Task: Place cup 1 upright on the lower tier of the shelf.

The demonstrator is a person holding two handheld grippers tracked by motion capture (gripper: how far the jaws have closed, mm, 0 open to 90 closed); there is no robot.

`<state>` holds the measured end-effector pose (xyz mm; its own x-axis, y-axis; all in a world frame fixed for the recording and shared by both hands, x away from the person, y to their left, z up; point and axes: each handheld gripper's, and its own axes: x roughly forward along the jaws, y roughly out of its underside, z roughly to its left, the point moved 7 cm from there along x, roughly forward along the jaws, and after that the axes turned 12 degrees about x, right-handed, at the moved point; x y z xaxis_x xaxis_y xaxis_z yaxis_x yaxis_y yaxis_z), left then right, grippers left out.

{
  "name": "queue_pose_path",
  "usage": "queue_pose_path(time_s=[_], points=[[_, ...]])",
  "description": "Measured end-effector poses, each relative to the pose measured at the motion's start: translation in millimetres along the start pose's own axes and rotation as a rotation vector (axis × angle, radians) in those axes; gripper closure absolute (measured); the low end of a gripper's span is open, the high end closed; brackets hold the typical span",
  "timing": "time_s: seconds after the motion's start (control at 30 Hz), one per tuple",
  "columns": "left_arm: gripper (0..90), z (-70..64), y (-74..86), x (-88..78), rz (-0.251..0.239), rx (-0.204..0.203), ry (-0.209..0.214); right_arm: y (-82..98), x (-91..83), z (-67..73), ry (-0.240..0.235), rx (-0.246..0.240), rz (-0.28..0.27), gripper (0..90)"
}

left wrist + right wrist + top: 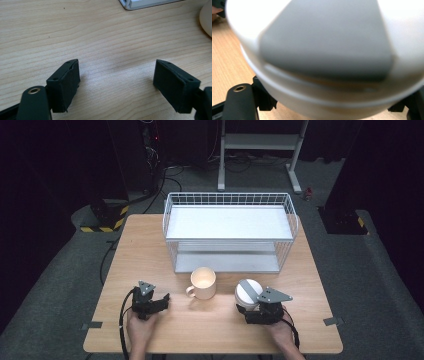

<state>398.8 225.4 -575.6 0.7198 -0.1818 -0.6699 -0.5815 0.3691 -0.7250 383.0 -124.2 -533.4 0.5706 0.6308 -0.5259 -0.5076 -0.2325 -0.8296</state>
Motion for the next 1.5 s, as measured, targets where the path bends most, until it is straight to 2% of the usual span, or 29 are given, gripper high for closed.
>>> queue_pose_path(time_s=[0.1, 0.2, 0.3, 0.33, 0.47, 0.7, 0.9, 1.5], points=[[21.8, 0.1, 0.0, -0.1, 0.000, -0.001, 0.001, -2.4, 0.4, -2.7, 0.013, 0.005, -0.005, 18.7], [21.9, 0.1, 0.1, -0.1, 0.001, -0.002, 0.002, -8.8, 2.8, -11.5, 0.038, 0.043, -0.007, 18.7], [21.9, 0.3, 0.1, -0.1, 0.002, -0.001, 0.001, -11.8, 3.5, -15.4, 0.047, 0.052, -0.012, 18.7], [21.8, 0.3, 0.1, -0.1, 0.002, -0.002, 0.000, -15.0, 4.7, -19.6, 0.051, 0.069, -0.010, 18.7], [21.8, 0.2, 0.1, 0.0, 0.001, -0.002, -0.001, -18.7, 6.4, -26.6, 0.071, 0.076, -0.009, 18.7], [21.7, 0.4, 0.1, 0.0, 0.003, -0.002, -0.004, -23.7, 11.3, -35.4, 0.082, 0.120, -0.004, 18.7], [21.6, 0.4, 0.1, 0.0, 0.002, -0.001, -0.005, -29.7, 16.6, -42.0, 0.094, 0.120, 0.010, 18.7], [21.6, 0.3, 0.1, 0.0, 0.002, -0.002, -0.005, -49.3, 33.1, -58.5, 0.158, 0.134, 0.001, 18.7]])
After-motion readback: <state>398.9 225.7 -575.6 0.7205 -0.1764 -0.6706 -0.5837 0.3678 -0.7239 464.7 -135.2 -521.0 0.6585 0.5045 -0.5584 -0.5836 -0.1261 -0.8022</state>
